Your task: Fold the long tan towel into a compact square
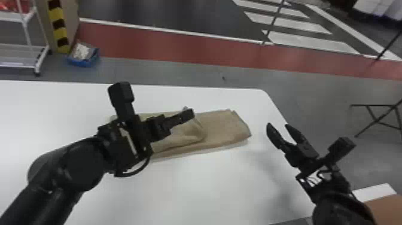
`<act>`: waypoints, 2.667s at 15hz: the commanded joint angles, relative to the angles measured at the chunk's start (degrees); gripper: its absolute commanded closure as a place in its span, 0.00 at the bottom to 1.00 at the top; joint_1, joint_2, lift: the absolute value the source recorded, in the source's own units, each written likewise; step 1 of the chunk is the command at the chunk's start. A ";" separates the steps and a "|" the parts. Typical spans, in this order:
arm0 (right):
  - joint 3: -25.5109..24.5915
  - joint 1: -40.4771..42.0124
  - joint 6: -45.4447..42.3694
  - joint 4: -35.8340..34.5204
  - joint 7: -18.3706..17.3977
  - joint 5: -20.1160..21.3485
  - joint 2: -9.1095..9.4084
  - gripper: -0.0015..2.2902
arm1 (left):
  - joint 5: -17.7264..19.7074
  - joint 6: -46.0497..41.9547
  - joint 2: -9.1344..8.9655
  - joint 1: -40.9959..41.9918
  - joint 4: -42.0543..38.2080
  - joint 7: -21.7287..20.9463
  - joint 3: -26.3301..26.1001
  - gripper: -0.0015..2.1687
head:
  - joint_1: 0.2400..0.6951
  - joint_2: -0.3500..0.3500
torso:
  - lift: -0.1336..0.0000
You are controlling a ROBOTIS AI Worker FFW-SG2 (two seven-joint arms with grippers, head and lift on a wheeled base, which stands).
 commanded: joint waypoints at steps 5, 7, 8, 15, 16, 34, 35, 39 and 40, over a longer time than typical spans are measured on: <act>9.52 -6.69 17.94 -8.40 -7.10 10.35 7.60 0.10 | -2.13 1.43 11.78 2.87 -9.11 -0.97 7.12 0.04 | 0.98 0.00 | 0.07; 12.15 -11.09 23.21 -8.49 -8.86 15.63 10.42 0.13 | -3.09 -0.16 16.52 3.66 -9.99 -1.32 8.71 0.04 | 1.00 0.05 | 0.07; 13.82 -13.20 24.44 -7.78 -9.56 18.00 11.73 0.13 | -3.27 -0.16 17.67 4.81 -10.61 -2.99 10.29 0.04 | 1.00 0.11 | 0.07; 19.01 -17.59 32.00 -4.18 -17.83 27.23 16.04 0.13 | -3.71 -0.33 18.90 9.73 -11.92 -7.29 14.42 0.04 | 1.00 0.39 | 0.07; 19.45 -18.21 34.29 -4.18 -18.62 27.23 15.95 0.13 | -3.71 -0.51 18.90 9.73 -11.92 -7.47 14.42 0.04 | 1.00 0.39 | 0.07; 19.71 -16.54 37.98 -4.62 -19.67 29.08 15.25 0.32 | -2.92 -1.21 18.11 10.61 -10.69 -8.70 14.60 0.04 | 1.00 0.38 | 0.07; 19.71 -16.54 37.98 -4.79 -19.58 28.99 15.16 0.34 | -2.83 -1.04 18.19 10.69 -10.78 -8.70 14.68 0.04 | 1.00 0.38 | 0.07; 19.98 -16.19 38.68 -6.03 -20.38 28.99 15.16 0.20 | -2.74 -1.04 18.19 11.05 -10.78 -8.70 14.77 0.04 | 1.00 0.38 | 0.07; 20.07 -16.01 38.86 -6.46 -20.38 29.16 15.16 0.20 | -2.74 -1.04 18.11 11.13 -10.78 -8.70 14.77 0.04 | 1.00 0.38 | 0.07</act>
